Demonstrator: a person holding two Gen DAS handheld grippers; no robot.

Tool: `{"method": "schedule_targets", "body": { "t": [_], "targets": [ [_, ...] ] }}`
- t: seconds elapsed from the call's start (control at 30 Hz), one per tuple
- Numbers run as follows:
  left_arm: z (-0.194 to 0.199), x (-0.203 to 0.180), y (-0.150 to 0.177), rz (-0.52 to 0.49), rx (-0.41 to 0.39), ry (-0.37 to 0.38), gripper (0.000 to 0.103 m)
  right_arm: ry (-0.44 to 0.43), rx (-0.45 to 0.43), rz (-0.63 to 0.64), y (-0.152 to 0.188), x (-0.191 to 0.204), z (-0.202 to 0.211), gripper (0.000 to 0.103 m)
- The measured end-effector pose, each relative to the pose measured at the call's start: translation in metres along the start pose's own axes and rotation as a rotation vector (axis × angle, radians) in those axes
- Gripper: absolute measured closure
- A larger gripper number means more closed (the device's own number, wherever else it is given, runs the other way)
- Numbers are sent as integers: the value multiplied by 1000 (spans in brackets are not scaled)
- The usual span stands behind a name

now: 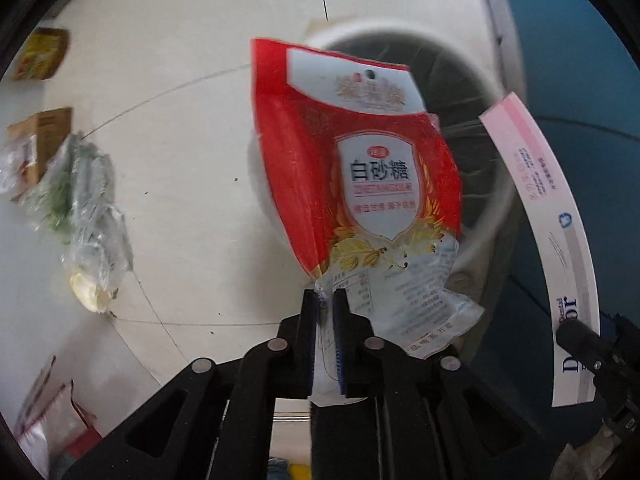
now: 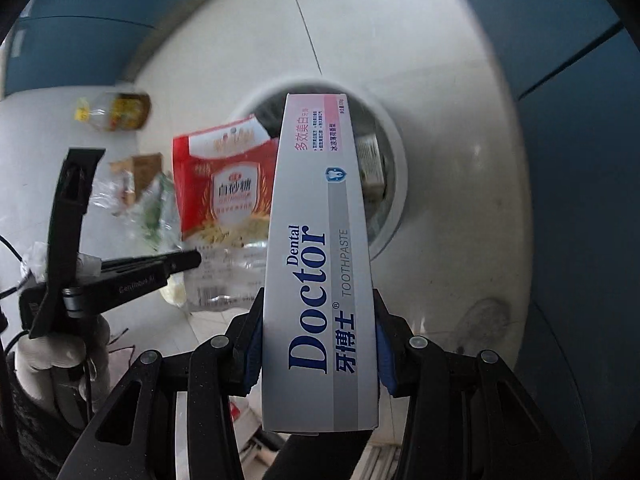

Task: Collect trash
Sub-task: 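Carry the sugar bag and toothpaste box to the bin and release both, then grasp the green cucumber with the left tool while the right tool grasps the red packet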

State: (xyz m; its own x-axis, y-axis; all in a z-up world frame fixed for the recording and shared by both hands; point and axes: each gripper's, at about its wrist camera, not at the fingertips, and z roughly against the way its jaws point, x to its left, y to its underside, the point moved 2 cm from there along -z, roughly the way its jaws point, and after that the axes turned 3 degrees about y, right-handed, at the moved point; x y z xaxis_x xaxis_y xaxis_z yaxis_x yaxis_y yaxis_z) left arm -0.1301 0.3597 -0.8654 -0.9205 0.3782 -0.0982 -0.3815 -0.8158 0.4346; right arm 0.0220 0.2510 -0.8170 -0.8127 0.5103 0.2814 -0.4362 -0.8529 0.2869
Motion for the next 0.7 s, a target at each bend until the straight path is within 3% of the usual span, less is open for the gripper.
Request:
{"method": "schedule_targets", "body": {
  "t": [0.07,0.17,0.23,0.27,0.3,0.33,0.47,0.63,0.7],
  "targets": [
    [-13,2,-7,-6,10,-6,86,-4,49,-10,-13,-12,-31,55],
    [-14,6,-11,4,7,52,80,-3,111,-25,-34,-18,-55,53],
    [-11,9,-10,-3,-5,35,52,8,109,-32,-46,-15,-55,38],
    [-6,10,-7,-9,-25,26,27,16,97,-35,-49,-16,-51,25],
    [-1,10,-5,-13,-44,12,11,21,84,-38,-50,-15,-46,22],
    [5,10,-4,-11,-52,2,7,27,66,-44,-52,-16,-38,22],
    [38,24,12,21,-120,-56,6,84,12,-45,-52,-15,-2,13],
    [90,29,31,66,-183,-24,6,132,-58,-20,-35,-7,58,9],
    [108,29,41,77,-206,-23,6,148,-81,-7,-26,3,76,3]
  ]
}}
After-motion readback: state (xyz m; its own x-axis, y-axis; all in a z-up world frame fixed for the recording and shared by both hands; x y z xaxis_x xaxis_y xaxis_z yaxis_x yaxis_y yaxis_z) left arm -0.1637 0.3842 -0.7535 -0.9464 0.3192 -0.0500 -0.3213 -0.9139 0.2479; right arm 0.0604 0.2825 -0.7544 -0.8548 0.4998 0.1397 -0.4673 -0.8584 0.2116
